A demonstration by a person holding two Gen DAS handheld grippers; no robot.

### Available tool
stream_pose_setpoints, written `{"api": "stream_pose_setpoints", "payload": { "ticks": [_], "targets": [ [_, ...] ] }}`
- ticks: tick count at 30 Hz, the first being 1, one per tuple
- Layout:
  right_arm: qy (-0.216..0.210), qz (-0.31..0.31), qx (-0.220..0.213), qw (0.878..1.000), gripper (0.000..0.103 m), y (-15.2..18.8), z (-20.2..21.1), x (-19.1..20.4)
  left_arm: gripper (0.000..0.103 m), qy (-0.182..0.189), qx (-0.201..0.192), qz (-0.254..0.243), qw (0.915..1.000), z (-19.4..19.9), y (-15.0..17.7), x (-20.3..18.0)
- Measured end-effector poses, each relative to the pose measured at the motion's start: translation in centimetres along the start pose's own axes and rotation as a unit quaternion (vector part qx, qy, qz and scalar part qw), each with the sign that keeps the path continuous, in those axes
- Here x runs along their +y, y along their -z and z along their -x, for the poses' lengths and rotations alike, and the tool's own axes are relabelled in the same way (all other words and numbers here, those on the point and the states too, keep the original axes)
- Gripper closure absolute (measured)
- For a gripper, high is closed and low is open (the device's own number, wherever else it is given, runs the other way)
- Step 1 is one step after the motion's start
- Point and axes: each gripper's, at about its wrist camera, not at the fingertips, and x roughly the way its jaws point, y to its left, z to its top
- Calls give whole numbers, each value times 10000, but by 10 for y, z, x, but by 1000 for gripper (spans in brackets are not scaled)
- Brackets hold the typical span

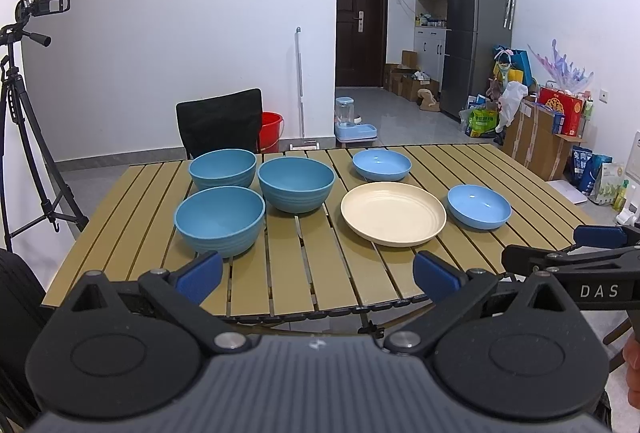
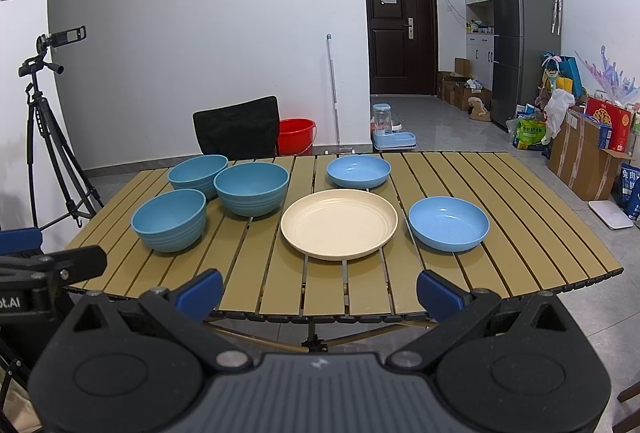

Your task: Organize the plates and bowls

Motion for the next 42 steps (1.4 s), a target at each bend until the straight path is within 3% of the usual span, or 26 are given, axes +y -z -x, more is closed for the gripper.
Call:
{"api": "stream_pose_setpoints", "payload": {
  "ticks": [42],
  "targets": [
    [-1, -13, 12, 10000, 0, 2, 0, -2, 0, -4, -20, -7, 10000, 1, -1, -1]
  ]
}}
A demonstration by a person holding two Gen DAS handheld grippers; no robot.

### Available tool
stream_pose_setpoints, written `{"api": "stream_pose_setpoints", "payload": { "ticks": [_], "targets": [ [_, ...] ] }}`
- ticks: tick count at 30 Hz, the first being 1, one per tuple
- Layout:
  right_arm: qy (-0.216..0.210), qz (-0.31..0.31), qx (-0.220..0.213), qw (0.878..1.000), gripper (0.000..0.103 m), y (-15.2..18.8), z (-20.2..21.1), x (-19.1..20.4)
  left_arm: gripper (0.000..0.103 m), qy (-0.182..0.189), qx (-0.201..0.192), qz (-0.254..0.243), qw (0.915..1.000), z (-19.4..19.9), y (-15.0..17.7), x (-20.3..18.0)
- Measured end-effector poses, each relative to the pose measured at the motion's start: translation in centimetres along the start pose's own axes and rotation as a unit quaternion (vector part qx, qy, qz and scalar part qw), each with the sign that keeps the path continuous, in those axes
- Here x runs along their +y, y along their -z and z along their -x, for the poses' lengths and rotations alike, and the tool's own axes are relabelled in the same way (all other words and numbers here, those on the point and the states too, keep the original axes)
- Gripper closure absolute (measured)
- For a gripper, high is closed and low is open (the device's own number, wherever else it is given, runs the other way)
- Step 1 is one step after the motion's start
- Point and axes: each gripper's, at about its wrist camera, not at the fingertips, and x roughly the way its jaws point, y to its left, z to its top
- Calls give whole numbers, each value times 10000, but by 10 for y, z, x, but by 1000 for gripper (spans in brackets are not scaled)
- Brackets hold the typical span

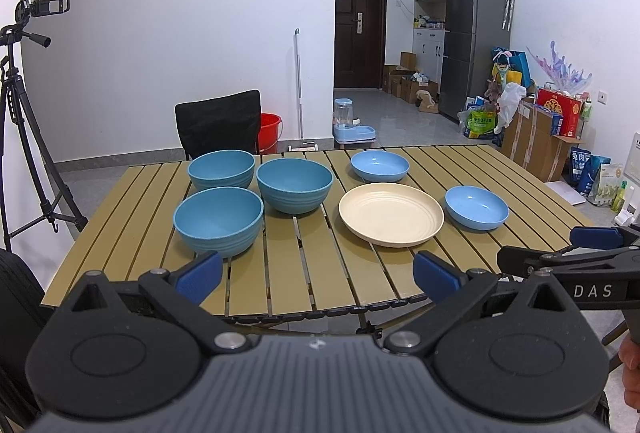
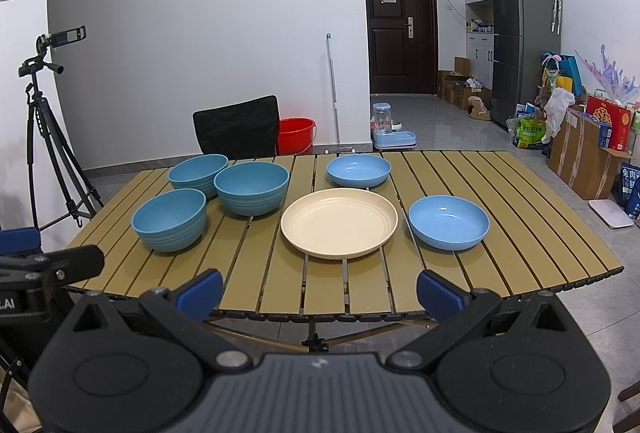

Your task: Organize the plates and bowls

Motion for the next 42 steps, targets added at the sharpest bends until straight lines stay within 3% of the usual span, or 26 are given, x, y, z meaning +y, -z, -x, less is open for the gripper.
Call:
{"api": "stream_pose_setpoints", "payload": {
  "ticks": [29, 42],
  "targets": [
    [2, -3, 13, 10000, 0, 0, 1, -1, 0, 6, -1, -2, 10000, 0, -1, -2],
    [40, -57, 160, 9998, 0, -3, -19, -7, 0, 27, 139, -22, 9999, -16, -2, -7]
  ]
}}
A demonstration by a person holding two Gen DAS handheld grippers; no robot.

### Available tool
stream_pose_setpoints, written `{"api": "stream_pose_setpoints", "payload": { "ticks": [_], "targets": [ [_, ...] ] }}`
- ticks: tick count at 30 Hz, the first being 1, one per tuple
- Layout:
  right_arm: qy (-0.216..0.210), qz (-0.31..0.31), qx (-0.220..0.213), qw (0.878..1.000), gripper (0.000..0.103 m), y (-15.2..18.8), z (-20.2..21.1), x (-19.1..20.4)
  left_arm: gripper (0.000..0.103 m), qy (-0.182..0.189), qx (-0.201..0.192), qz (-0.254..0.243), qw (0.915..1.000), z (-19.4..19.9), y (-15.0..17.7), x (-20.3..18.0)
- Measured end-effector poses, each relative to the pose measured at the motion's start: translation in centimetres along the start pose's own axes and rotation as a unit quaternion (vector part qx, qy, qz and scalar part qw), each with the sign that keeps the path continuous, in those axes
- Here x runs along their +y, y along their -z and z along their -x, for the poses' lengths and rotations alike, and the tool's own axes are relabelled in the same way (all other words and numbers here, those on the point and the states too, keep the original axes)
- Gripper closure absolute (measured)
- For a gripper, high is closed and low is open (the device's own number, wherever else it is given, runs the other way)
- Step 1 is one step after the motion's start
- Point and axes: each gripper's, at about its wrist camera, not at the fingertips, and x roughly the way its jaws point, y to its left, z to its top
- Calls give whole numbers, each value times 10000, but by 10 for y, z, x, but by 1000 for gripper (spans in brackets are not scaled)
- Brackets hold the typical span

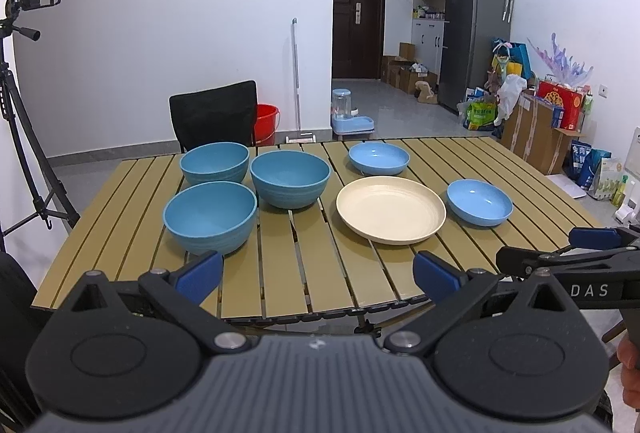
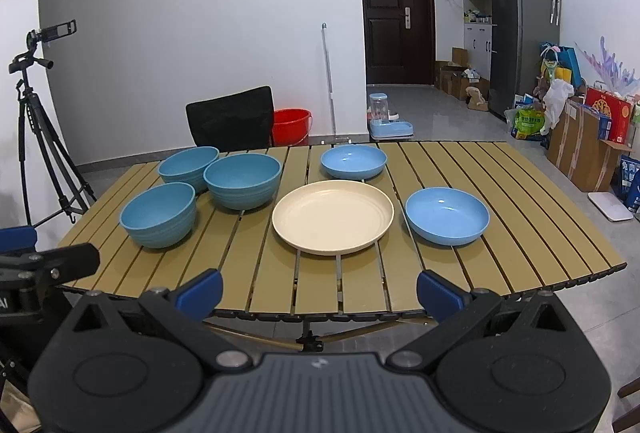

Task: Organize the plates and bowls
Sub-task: 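Move both tools forward to the cream plate rim, fingers open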

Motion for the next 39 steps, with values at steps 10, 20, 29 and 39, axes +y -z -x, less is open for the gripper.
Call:
{"api": "stream_pose_setpoints", "payload": {
  "ticks": [10, 20, 29, 39],
  "targets": [
    [48, -29, 124, 9999, 0, -7, -22, -9, 0, -34, 139, -32, 9999, -23, -8, 0],
    [69, -110, 200, 9997, 0, -20, -48, -24, 0, -90, 345, 3, 9994, -54, -23, 0],
    [65, -147, 269, 9995, 0, -34, -71, -38, 0, -112, 492, -5, 9987, -85, -37, -3],
    [19, -285, 425, 9987, 0, -52, -103, -57, 0, -114, 589, 6, 9982, -120, -56, -8]
  ]
}}
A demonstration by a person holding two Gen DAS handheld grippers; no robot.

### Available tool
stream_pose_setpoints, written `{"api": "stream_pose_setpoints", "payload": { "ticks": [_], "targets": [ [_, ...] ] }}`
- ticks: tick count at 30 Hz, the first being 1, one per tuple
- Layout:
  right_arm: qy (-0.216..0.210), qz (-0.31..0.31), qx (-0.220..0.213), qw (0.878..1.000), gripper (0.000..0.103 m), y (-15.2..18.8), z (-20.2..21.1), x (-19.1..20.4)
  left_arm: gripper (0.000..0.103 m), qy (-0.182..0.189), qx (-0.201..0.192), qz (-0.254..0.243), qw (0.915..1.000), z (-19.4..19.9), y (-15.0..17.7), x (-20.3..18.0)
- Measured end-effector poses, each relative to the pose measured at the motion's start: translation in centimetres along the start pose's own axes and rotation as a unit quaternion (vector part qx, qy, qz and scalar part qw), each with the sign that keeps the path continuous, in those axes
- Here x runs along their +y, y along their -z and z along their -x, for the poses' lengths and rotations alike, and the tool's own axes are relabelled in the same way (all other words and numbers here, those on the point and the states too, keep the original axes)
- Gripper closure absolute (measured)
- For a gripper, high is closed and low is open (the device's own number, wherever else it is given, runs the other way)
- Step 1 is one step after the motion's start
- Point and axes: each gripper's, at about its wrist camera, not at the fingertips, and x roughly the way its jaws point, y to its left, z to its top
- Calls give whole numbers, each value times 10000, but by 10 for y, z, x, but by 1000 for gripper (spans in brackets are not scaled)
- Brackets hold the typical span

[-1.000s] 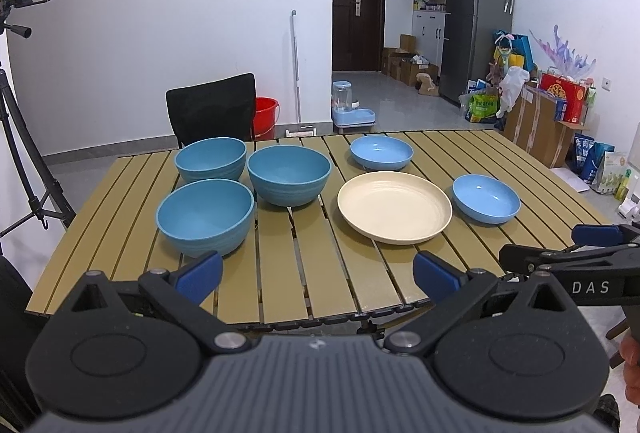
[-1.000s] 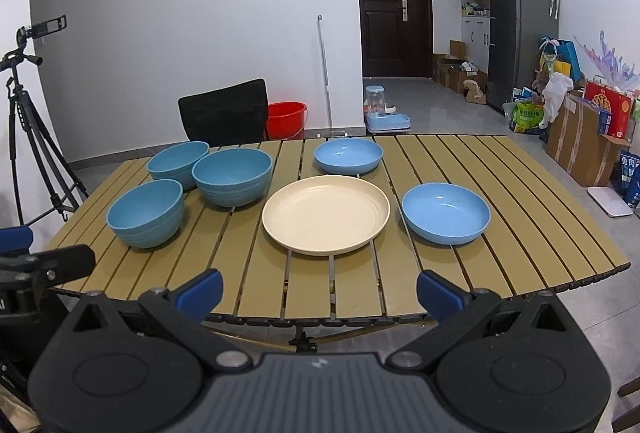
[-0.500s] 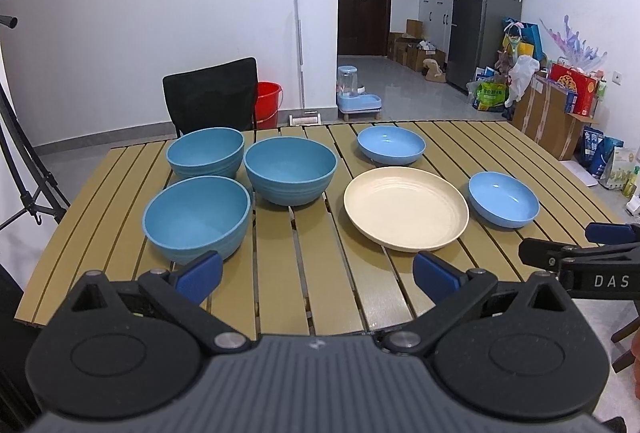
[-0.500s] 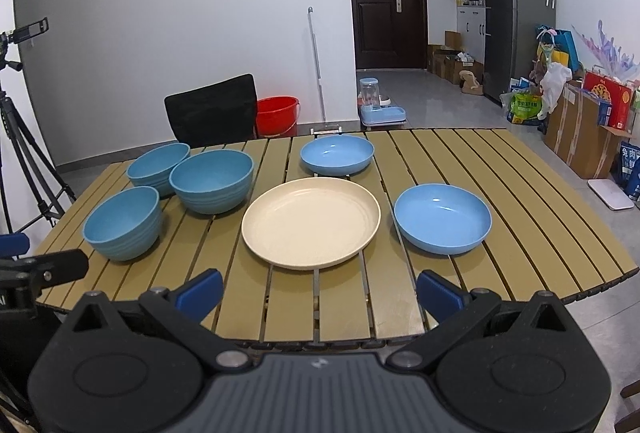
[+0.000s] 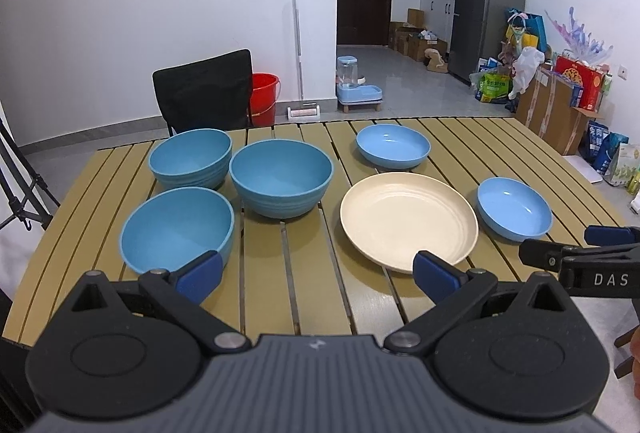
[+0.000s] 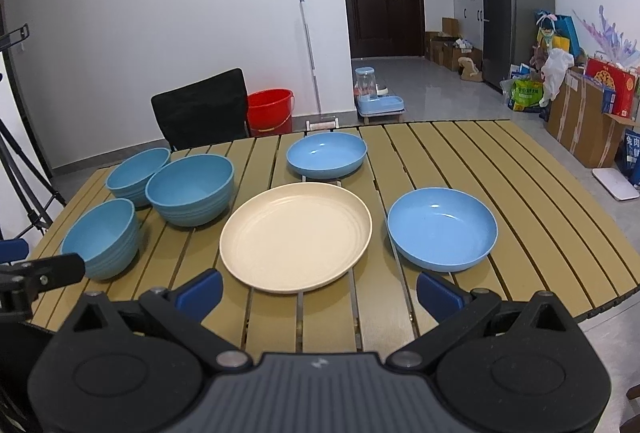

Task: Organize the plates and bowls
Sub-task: 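Move both tools forward to the cream plate rim, fingers open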

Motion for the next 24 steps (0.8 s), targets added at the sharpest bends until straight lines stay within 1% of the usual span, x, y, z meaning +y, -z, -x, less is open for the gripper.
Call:
{"api": "stream_pose_setpoints", "payload": {
  "ticks": [8, 12, 14, 18, 23, 24],
  "targets": [
    [-36, -60, 179, 9998, 0, -16, -29, -11, 0, -7, 167, 1, 9999, -34, -18, -4],
    [-48, -78, 292, 9995, 2, -28, -48, -16, 0, -67, 359, 25, 9993, -56, -28, -5],
    [-91, -113, 376, 9992, 7, -34, -57, -20, 0, -61, 475, 60, 9988, -68, -34, -4],
    [-153, -160, 597, 9980, 10, -45, -79, -27, 0, -94, 665, 44, 9977, -92, -42, -9],
    [-220, -193, 880, 9957, 19, -58, -107, -35, 0, -105, 978, 119, 9951, -124, -51, -7],
    [-226, -202, 933, 9952, 19, -61, -113, -36, 0, -109, 1041, 150, 9944, -131, -53, -7]
  ]
}}
